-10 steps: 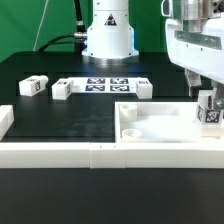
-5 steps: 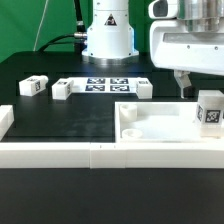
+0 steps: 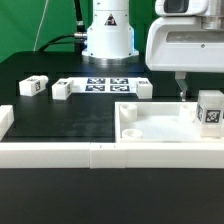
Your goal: Assemble one leg
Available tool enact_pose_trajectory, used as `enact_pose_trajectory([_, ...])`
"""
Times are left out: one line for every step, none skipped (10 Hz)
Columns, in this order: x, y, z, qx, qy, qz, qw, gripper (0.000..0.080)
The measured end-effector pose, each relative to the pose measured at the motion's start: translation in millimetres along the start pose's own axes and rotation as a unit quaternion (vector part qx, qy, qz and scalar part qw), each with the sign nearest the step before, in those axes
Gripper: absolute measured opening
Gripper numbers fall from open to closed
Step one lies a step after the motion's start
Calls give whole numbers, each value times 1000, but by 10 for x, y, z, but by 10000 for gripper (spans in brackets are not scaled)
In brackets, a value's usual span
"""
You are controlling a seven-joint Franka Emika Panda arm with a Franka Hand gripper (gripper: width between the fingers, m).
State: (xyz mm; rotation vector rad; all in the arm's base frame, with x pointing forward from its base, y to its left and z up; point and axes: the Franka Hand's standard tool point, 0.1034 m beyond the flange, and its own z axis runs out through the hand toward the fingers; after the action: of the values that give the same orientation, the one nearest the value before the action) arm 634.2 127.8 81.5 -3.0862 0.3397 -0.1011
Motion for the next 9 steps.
enact_pose_trajectory([9, 11, 8, -3, 6, -62, 998, 649])
enact_pose_trajectory([13, 32, 13, -4, 6, -107, 994, 649])
enact_pose_trajectory([26, 64, 13, -5, 6, -154, 988, 649])
enact_pose_trajectory([25, 62, 13, -4, 6, -180, 984, 649])
enact_pose_trajectory([23, 58, 13, -4, 6, -171, 985, 622])
enact_pose_trajectory([25, 61, 13, -4, 6, -171, 985, 622])
enact_pose_trajectory([25, 61, 13, -4, 6, -171, 985, 449])
enact_pose_trajectory([25, 60, 13, -4, 6, -171, 985, 449])
enact_pose_trajectory([24, 60, 13, -4, 6, -163, 987, 290])
